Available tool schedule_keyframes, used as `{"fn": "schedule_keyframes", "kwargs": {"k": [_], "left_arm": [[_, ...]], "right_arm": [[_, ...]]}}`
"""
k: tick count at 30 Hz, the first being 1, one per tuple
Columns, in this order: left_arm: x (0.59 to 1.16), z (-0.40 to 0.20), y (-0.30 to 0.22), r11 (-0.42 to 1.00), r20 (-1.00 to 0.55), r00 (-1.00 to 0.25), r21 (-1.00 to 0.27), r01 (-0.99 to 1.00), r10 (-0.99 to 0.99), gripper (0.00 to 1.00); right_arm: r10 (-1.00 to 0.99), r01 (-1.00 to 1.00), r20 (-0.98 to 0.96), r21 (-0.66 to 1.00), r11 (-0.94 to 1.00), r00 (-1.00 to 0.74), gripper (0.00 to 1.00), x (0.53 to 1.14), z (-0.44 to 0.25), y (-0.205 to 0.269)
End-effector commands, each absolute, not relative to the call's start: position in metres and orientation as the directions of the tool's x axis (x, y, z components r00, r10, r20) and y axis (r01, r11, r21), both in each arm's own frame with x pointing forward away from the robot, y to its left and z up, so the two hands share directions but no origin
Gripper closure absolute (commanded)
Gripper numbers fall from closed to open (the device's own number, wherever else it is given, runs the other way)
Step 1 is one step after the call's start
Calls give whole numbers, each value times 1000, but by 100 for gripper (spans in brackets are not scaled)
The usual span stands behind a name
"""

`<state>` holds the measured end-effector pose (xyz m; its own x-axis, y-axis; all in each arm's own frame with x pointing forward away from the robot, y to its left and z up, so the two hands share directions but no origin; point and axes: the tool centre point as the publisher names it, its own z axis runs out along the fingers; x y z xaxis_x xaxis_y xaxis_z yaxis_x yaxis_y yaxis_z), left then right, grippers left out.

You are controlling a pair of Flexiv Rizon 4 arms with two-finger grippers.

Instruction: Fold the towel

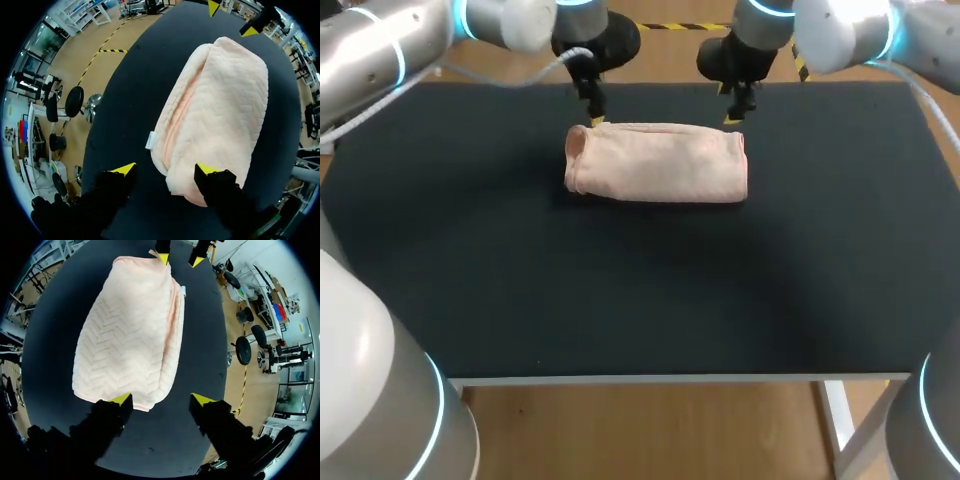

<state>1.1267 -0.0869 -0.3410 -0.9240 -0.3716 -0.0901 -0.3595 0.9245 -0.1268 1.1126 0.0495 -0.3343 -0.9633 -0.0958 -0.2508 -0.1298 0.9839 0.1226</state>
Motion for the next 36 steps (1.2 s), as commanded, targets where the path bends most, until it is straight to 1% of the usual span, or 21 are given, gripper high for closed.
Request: {"fn": "schedule_keyframes", "kwargs": {"k": [1, 4, 7, 16, 24, 30, 32, 34, 36], "left_arm": [[1098, -314, -64, 900, -69, -936, -306, -310, -346, 0], [1085, -303, -62, 885, -55, -951, -385, -262, -305, 0], [1073, -294, -58, 855, -31, -961, -464, -230, -275, 0], [1049, -285, -46, 797, 5, -981, -581, -162, -195, 0], [1029, -284, -40, 778, -2, -995, -624, -74, -96, 0], [1021, -287, -32, 751, 16, -998, -657, -61, -67, 0], [1018, -287, -31, 749, 17, -999, -661, -48, -50, 0], [1014, -286, -31, 753, 9, -1000, -657, -26, -26, 0], [1014, -286, -31, 753, 9, -1000, -657, -26, -26, 0]], "right_arm": [[-94, -151, -306, 167, 974, -947, 0, 1091, -314, 40], [-93, -175, -329, 229, 958, -940, 0, 1086, -301, 39], [-101, -197, -343, 257, 946, -934, 0, 1082, -292, 39], [-61, -163, -336, 282, 945, -940, 0, 1073, -285, 34], [-30, -128, -311, 302, 945, -950, 0, 1064, -288, 34], [-18, -120, -303, 322, 939, -953, 0, 1058, -284, 34], [-29, -127, -303, 307, 943, -953, 0, 1055, -282, 34], [-118, -207, -311, 270, 940, -943, 0, 1049, -280, 33], [-118, -207, -311, 270, 940, -943, 0, 1049, -280, 33]]}}
